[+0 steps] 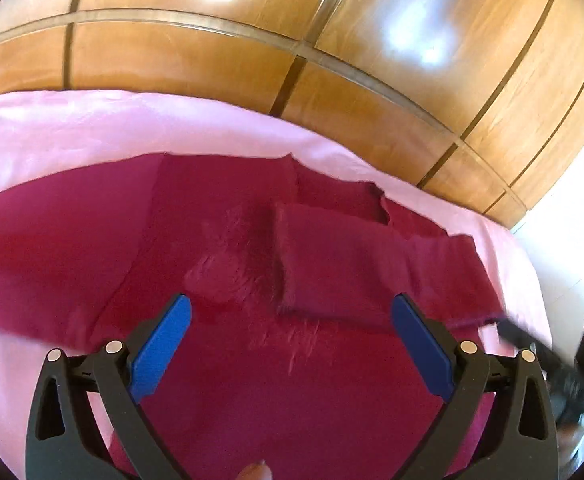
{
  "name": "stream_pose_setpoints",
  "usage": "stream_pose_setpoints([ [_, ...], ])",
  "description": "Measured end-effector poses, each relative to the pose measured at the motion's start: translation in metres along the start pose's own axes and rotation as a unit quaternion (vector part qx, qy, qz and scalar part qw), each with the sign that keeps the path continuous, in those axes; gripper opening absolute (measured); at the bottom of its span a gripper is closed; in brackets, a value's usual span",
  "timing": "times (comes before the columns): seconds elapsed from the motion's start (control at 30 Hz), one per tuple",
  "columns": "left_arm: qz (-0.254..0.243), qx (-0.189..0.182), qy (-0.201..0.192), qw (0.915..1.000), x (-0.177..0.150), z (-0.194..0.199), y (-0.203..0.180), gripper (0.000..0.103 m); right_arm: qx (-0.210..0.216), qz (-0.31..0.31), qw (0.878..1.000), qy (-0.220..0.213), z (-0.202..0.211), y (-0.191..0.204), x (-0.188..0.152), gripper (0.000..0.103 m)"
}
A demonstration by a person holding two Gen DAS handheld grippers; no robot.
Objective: Fold small clothes
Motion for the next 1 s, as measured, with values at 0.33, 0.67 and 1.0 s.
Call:
stream_pose_setpoints([
  [0.33,0.019,-0.047,0.066,0.9965,0.021,-0.075,-0.015,0.006,-0.037,-0.112,0.993,-0.027,0.025,-0.085,-0.002,0.067],
  [0.67,0.018,-0.009,-0.003,0.9998,0.036,-0.012,0.031,0.006,0.001,-0.092,0.994,-0.052,-0.003,-0.048,0.044,0.064],
  [1.0,0.014,0.062,0.048,0.9968,0.000,-0.051,0.068,0.006,-0.121,-0.035,0.992,-0.007,-0.097,-0.052,0.040,0.066],
])
Point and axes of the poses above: each gripper's, at about its wrist camera, not at the fingertips, and z roughly against the way its jaws point, y to its left, x to its top, the point moved 6 cm from there along -z, roughly the way its jaws point, and after that the axes turned 11 degrees about -z, right-handed, at the moved point
